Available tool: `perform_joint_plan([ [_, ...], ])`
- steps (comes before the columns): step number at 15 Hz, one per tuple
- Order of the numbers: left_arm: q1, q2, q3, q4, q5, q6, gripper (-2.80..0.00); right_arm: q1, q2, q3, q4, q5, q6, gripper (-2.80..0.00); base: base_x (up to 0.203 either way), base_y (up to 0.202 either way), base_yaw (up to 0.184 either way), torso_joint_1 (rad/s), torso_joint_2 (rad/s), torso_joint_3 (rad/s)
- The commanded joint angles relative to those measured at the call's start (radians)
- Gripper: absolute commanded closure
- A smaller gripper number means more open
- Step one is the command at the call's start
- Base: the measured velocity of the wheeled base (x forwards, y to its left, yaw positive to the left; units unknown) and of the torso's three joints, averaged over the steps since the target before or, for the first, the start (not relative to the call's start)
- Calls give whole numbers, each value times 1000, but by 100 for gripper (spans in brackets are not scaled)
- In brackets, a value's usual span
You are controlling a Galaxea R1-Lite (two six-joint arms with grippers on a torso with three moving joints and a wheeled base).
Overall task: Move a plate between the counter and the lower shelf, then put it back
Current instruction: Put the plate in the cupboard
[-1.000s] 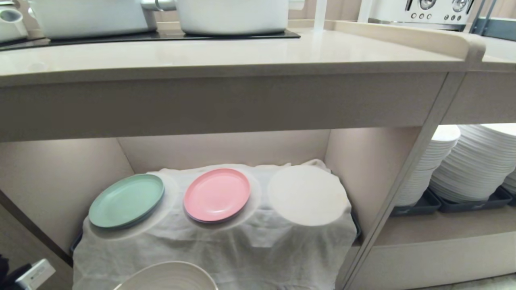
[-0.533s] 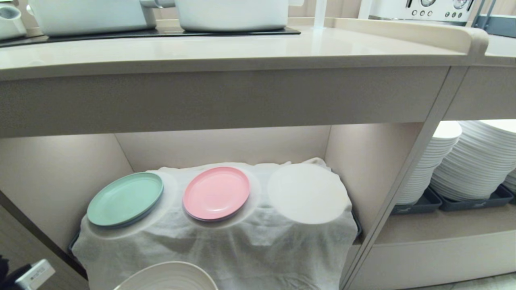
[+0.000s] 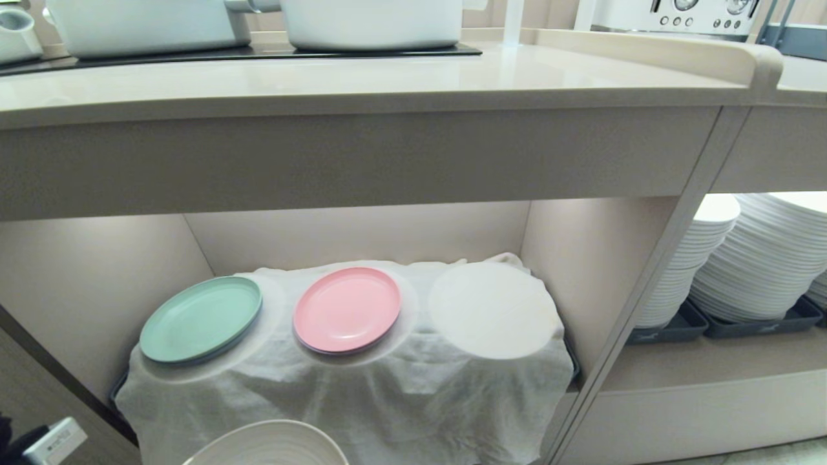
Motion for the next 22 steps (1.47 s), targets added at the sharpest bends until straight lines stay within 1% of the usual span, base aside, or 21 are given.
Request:
perform_joint_plan([
  [1, 1, -3, 0, 2, -1, -3, 0, 0, 1, 0, -1, 0, 0, 0, 0, 0, 0, 0, 0, 0],
  [9, 1, -21, 2, 3, -3, -5, 0, 0, 1, 0, -1, 0, 0, 0, 0, 0, 0, 0, 0, 0],
  [13, 1, -15, 4, 4, -21, -5, 0, 0, 1, 0, -1, 0, 0, 0, 0, 0, 0, 0, 0, 0],
  [15, 1, -15, 31, -2, -20, -3, 0, 0, 1, 0, 0, 0, 0, 0, 0, 0, 0, 0, 0, 0],
  [22, 1, -12, 42, -4, -25, -3, 0, 0, 1, 0, 1, 0, 0, 0, 0, 0, 0, 0, 0, 0],
])
